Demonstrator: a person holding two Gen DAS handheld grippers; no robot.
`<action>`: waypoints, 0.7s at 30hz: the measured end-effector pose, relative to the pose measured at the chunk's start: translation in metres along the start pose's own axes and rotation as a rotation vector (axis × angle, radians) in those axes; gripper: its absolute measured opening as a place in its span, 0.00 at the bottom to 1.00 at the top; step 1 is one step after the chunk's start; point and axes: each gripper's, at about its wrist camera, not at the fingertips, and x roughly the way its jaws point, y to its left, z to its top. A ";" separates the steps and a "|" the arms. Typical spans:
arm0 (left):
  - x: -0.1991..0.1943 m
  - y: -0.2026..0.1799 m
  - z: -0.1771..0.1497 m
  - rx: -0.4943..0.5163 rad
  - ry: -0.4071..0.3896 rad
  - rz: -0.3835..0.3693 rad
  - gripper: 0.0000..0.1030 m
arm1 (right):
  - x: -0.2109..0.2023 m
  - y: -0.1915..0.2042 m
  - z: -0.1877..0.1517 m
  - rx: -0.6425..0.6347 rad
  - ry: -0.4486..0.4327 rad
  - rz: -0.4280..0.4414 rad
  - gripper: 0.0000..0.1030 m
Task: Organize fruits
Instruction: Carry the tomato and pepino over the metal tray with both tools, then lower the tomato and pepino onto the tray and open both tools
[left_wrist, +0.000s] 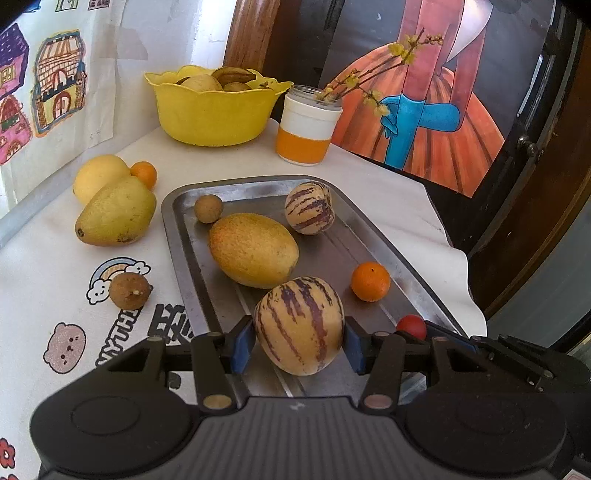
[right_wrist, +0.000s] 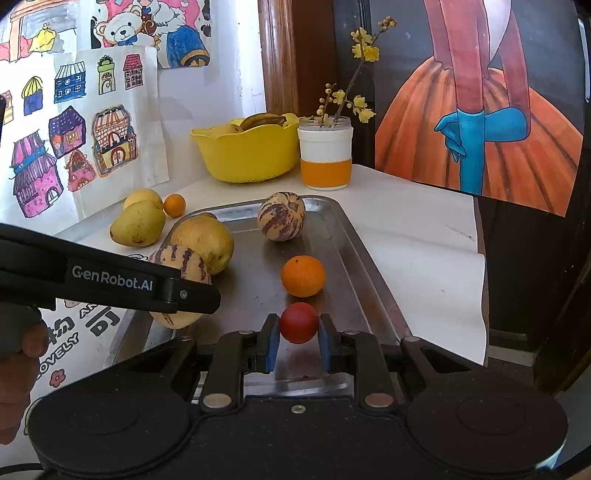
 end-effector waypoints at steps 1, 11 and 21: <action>0.000 0.000 0.000 0.001 0.001 0.003 0.53 | 0.000 0.000 0.000 0.000 0.000 0.000 0.23; 0.004 0.001 -0.002 0.000 0.034 0.023 0.57 | -0.009 0.003 0.001 -0.005 -0.011 -0.018 0.34; -0.037 0.000 0.001 0.025 -0.124 0.028 0.89 | -0.040 0.014 0.007 -0.006 -0.081 -0.042 0.79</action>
